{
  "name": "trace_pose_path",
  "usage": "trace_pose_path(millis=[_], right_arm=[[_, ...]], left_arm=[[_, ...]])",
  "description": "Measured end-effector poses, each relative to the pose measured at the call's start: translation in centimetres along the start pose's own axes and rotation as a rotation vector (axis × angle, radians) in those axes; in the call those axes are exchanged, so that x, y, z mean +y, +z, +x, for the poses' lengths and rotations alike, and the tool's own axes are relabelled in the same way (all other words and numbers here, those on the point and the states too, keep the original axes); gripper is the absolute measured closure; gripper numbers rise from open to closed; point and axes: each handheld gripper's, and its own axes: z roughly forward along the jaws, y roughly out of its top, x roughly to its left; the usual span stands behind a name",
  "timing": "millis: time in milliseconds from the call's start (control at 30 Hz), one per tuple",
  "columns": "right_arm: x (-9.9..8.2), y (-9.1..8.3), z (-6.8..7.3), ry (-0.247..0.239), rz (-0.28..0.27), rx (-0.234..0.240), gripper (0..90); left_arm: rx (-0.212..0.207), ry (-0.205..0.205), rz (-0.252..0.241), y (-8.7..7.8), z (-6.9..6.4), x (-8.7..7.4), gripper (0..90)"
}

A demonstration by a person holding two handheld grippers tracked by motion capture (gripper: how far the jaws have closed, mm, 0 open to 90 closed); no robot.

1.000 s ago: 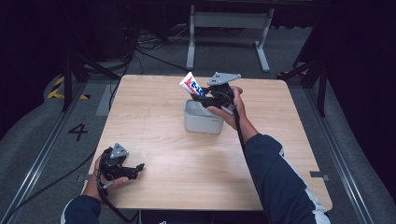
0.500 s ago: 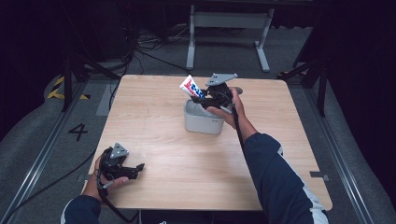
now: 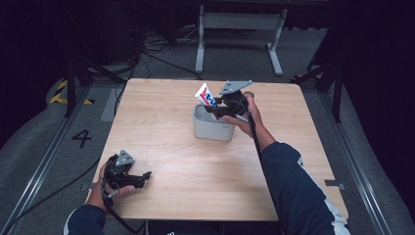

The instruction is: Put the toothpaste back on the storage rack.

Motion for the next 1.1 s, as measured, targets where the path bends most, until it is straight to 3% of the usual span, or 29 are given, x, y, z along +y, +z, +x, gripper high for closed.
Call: trace_pose_path(millis=[700,1100], right_arm=[[-2.9,-1.5,-0.1,0.002,0.057,0.004,58.1],[-3.4,-1.8,-0.1,0.001,0.072,0.006,57.1]], left_arm=[[-0.001,-0.002,0.0,0.0,0.0,0.0,10.9],[-0.001,-0.002,-0.001,0.0,0.0,0.0,10.9]])
